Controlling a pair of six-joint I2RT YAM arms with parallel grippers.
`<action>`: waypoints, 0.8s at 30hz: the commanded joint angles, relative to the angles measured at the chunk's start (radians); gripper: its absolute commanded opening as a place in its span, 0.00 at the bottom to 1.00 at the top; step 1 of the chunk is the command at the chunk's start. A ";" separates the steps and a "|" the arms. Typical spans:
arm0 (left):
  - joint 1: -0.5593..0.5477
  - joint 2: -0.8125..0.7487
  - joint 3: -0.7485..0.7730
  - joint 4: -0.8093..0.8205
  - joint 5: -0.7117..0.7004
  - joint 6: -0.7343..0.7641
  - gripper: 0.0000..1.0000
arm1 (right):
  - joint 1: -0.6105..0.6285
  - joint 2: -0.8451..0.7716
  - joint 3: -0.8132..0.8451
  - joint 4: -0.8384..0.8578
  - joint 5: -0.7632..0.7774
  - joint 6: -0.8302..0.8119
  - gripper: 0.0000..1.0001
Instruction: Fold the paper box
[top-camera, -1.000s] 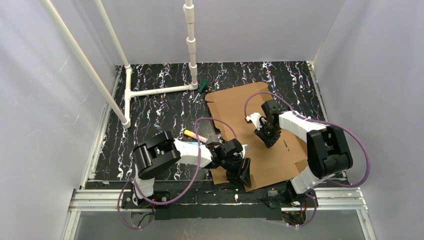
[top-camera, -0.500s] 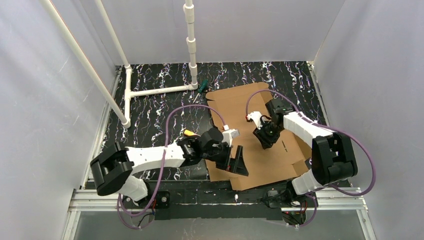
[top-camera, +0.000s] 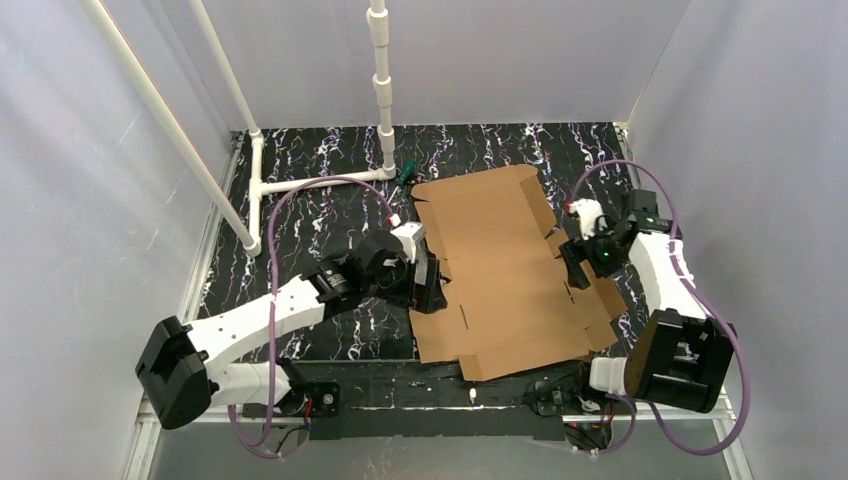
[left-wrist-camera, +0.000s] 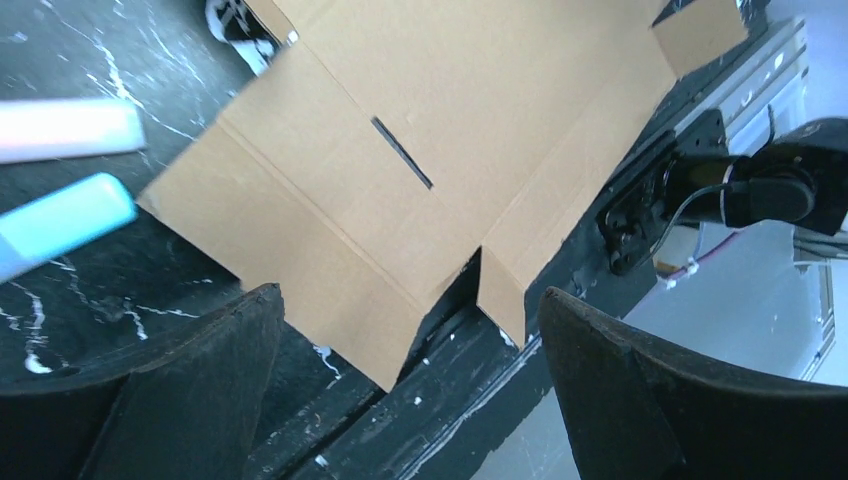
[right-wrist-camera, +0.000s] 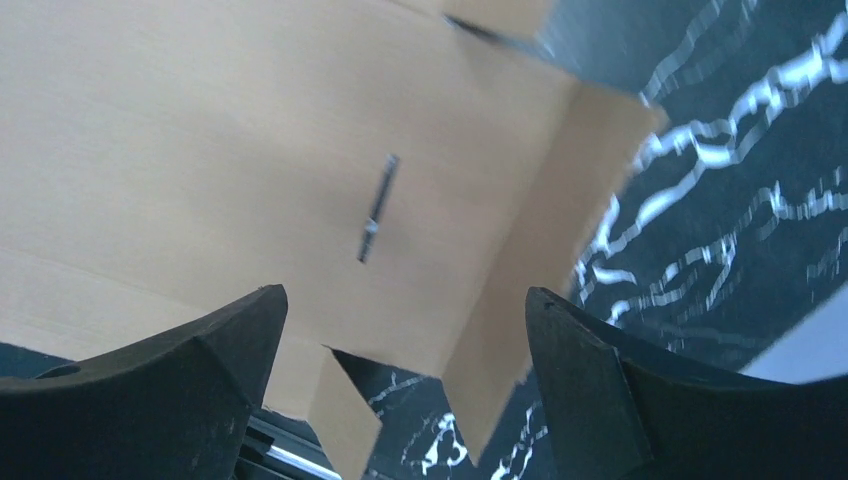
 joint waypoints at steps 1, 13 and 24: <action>0.038 -0.040 0.007 -0.058 -0.029 0.064 0.98 | -0.123 -0.025 -0.030 0.046 0.054 0.000 0.98; 0.040 -0.117 -0.144 -0.004 -0.007 0.033 0.92 | -0.164 0.140 -0.041 0.216 0.178 0.009 0.81; 0.044 -0.232 -0.117 -0.129 -0.173 0.065 0.92 | -0.157 0.230 0.081 0.229 0.100 0.010 0.01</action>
